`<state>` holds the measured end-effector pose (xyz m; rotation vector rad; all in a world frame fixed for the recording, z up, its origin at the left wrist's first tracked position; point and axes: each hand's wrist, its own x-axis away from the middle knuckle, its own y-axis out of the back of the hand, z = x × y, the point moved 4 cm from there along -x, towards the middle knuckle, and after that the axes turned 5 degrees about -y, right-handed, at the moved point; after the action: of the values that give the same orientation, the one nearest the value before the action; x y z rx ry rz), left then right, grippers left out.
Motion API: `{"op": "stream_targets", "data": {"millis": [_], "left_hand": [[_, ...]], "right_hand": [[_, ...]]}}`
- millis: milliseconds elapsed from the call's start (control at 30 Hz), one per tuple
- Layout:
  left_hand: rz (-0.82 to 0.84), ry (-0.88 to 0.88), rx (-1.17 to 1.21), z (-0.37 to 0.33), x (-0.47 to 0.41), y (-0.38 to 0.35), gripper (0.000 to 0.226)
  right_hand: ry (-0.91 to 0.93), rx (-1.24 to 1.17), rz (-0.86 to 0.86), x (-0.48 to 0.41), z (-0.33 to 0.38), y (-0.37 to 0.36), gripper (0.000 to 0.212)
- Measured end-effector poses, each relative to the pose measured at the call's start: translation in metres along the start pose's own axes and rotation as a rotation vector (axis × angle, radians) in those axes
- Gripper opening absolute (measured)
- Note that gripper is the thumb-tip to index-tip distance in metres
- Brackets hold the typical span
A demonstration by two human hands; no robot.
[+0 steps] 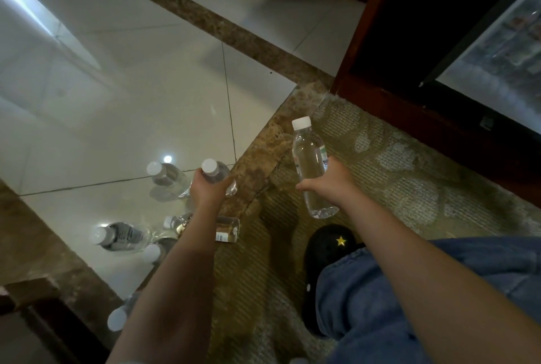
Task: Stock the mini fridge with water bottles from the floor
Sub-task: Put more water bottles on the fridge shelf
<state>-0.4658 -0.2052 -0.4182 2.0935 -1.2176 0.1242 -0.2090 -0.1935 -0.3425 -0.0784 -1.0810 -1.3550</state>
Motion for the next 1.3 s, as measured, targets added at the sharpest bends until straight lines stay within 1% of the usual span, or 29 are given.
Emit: {"op": "stream_targets", "data": {"millis": [100,233,300,367,433,500,667,767,900,1000,1133,1167,1267,1300], "left_hand": [[-0.001,-0.06,0.047,-0.013,0.013,0.002,0.064],[0.076,-0.182,0.145,-0.057,0.032,0.0,0.059],[0.113,-0.24,0.195,-0.085,0.041,-0.003,0.058],[0.137,-0.292,0.262,-0.117,0.054,-0.006,0.056],[0.174,-0.35,0.313,-0.151,0.069,-0.01,0.048],[0.2,-0.435,0.312,-0.184,0.086,-0.013,0.042],[0.281,-0.599,0.286,-0.253,0.139,-0.031,0.044],[0.322,-0.698,0.269,-0.289,0.177,-0.047,0.04],[0.38,-0.789,0.26,-0.329,0.221,-0.076,0.043],[0.425,-0.828,0.292,-0.353,0.252,-0.103,0.043],[0.493,-0.837,0.294,-0.378,0.284,-0.149,0.039],[0.512,-0.833,0.294,-0.384,0.291,-0.162,0.038],[0.553,-0.831,0.286,-0.396,0.305,-0.203,0.036],[0.563,-0.826,0.288,-0.399,0.308,-0.217,0.036]], "right_hand": [[0.012,-0.04,-0.018,0.005,0.007,0.005,0.079],[0.059,-0.102,-0.082,0.019,0.017,0.022,0.081],[0.087,-0.124,-0.124,0.028,0.024,0.035,0.077],[0.124,-0.158,-0.187,0.04,0.03,0.056,0.073],[0.147,-0.208,-0.254,0.051,0.035,0.081,0.072],[0.171,-0.237,-0.319,0.064,0.037,0.109,0.071],[0.253,-0.279,-0.45,0.097,0.034,0.183,0.064],[0.28,-0.359,-0.51,0.116,0.021,0.228,0.066],[0.29,-0.502,-0.57,0.137,-0.011,0.279,0.065],[0.27,-0.576,-0.616,0.142,-0.043,0.311,0.049],[0.25,-0.663,-0.689,0.137,-0.08,0.348,0.044],[0.251,-0.678,-0.709,0.134,-0.086,0.357,0.045],[0.222,-0.694,-0.731,0.118,-0.103,0.383,0.071],[0.218,-0.679,-0.745,0.112,-0.108,0.392,0.076]]}}
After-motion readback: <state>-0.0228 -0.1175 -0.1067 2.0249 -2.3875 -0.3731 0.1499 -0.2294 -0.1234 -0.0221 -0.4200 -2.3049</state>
